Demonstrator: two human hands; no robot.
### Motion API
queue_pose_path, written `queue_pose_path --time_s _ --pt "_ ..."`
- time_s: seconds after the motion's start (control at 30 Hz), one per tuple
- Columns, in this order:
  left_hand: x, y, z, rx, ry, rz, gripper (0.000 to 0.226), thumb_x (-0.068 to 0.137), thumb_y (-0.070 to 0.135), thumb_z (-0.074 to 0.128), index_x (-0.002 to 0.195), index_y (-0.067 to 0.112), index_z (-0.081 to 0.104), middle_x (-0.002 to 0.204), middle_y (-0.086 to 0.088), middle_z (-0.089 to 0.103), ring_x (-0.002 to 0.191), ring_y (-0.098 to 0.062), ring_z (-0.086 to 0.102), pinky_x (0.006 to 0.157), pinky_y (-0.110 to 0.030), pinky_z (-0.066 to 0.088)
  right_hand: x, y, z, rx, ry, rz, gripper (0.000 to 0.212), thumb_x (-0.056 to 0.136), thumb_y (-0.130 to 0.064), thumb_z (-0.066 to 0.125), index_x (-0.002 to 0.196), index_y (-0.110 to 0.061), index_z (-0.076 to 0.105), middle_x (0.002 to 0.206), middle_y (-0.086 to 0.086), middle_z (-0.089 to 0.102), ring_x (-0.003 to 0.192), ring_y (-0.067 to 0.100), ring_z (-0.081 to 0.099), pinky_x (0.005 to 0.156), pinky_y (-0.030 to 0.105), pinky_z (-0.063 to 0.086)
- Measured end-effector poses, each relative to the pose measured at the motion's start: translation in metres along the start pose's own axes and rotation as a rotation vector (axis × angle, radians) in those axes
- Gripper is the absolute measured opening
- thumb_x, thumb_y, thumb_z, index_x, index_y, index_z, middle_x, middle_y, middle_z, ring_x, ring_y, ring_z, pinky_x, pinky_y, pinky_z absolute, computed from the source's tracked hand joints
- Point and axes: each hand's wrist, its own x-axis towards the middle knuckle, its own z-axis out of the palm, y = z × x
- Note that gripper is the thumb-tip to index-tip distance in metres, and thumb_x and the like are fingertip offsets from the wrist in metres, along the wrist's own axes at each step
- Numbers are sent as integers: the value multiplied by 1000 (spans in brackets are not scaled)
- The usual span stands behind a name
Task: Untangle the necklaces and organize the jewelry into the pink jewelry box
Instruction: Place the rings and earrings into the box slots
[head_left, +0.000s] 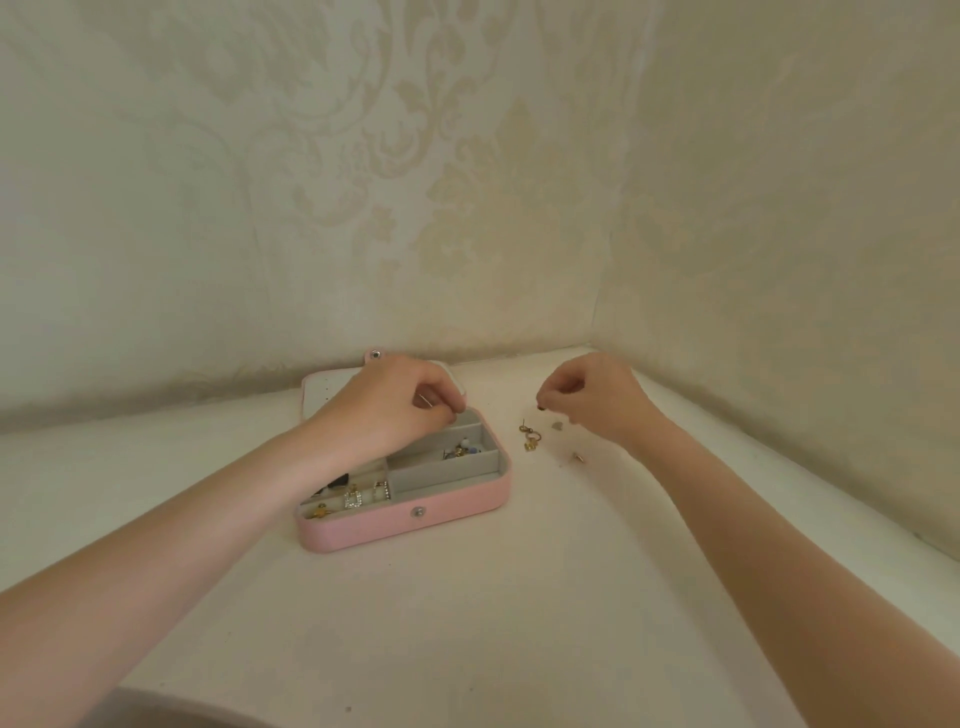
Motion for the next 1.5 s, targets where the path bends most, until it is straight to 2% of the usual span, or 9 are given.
queue_pose_path --time_s 0.1,0.17,0.3,0.47,0.67,1.03,1.17,1.33,1.5 --pt "3 1 4 -122 48 33 22 83 11 64 76 31 64 81 11 69 80 -2 64 78 -15 44 -5 -19 -13 496 -164 142 6 84 -3 63 82 -1 68 80 8 68 62 9 56 55 13 48" --pt "3 6 4 -217 78 49 18 83 14 67 81 32 65 84 12 70 81 -3 64 79 -16 46 -9 -32 -16 687 -299 199 6 85 0 62 83 3 67 76 11 67 60 10 57 57 15 50" --pt "-4 11 1 -344 86 55 14 80 12 70 82 27 68 80 10 71 73 0 64 76 -14 47 -12 -52 -13 758 -367 197 8 85 4 60 79 6 66 71 12 64 58 13 57 56 16 51" --pt "-10 5 -7 -447 101 -9 11 77 11 73 75 21 70 69 2 71 69 -9 65 74 -28 53 -11 -67 -4 756 -413 182 9 84 4 60 78 6 66 71 12 64 59 14 57 57 16 51" --pt "-18 -9 -23 -494 177 -78 11 79 8 71 75 17 66 61 3 70 61 -4 64 60 -15 49 -12 -84 13 856 -467 141 11 82 9 59 89 9 67 85 15 69 69 15 66 68 18 56" --pt "-44 -47 -43 -528 82 -156 14 79 2 69 71 14 68 57 4 68 54 -2 61 57 -11 49 -17 -111 52 429 -525 10 10 78 7 67 85 1 72 73 12 70 63 12 65 68 17 57" --pt "-54 -52 -47 -374 7 -126 12 76 8 74 71 19 70 67 4 71 63 -2 63 64 -13 49 -21 -112 52 309 -557 -6 10 77 6 68 80 -4 72 73 11 69 62 10 65 69 18 57" --pt "-60 -51 -45 -120 -69 -108 4 74 23 77 77 21 74 55 15 51 47 3 42 47 -11 28 -27 -113 51 45 -645 -49 14 76 -8 73 76 -21 74 69 -6 64 64 4 52 59 13 42" --pt "-62 -48 -41 -41 -88 -84 5 72 24 77 74 24 73 58 11 46 47 2 41 46 -13 28 -31 -111 57 -2 -664 -73 11 76 -10 73 80 -20 76 65 -9 60 57 -6 47 59 13 34"
